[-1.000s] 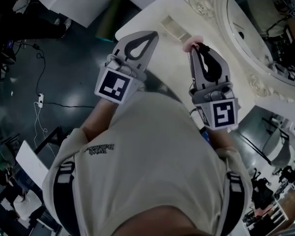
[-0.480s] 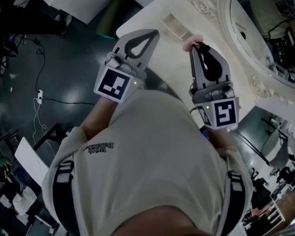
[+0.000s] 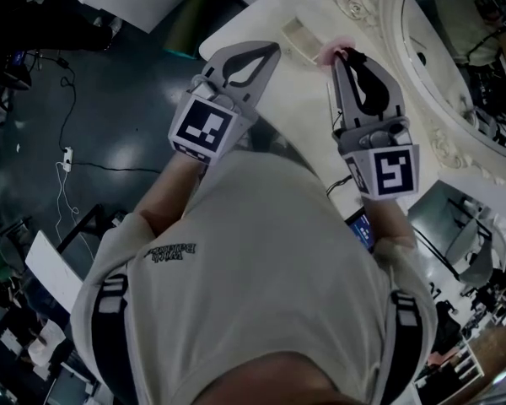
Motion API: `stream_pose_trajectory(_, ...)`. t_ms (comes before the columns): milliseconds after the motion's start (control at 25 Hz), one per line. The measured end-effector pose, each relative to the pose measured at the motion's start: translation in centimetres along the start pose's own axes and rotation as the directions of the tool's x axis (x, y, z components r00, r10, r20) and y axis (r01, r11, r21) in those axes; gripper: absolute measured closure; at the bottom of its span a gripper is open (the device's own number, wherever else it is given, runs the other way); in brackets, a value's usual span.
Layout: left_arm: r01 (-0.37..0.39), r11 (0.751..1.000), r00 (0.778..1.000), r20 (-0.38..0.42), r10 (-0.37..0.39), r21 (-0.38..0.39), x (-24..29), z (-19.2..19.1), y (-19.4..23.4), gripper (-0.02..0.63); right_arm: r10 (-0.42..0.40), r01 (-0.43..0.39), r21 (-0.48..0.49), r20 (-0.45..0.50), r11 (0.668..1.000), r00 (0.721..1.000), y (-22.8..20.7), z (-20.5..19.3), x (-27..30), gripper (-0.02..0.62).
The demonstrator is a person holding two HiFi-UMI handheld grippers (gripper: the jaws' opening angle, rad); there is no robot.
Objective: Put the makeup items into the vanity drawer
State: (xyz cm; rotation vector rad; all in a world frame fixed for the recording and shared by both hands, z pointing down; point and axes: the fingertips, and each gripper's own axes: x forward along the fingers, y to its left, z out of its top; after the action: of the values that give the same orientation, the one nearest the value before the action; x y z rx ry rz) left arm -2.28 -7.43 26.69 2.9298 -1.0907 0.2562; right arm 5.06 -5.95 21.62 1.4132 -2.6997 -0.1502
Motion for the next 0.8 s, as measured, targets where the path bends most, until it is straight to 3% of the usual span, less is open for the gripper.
stream_pose_trajectory(400,0.012,1.0,0.996,-0.088,-0.012,-0.008,5.2,-4.0,3.4,0.592,0.012,-0.01,0.013,-0.168,1.0,0.986,-3.7,-7.8,6.3,0.555)
stream_pose_trajectory(800,0.035,0.996,0.971,-0.232,-0.054,-0.085,11.0,-12.7,6.2,0.591,0.018,0.0,0.049,-0.371,0.999,0.928,-5.9,-19.4,11.6,0.555)
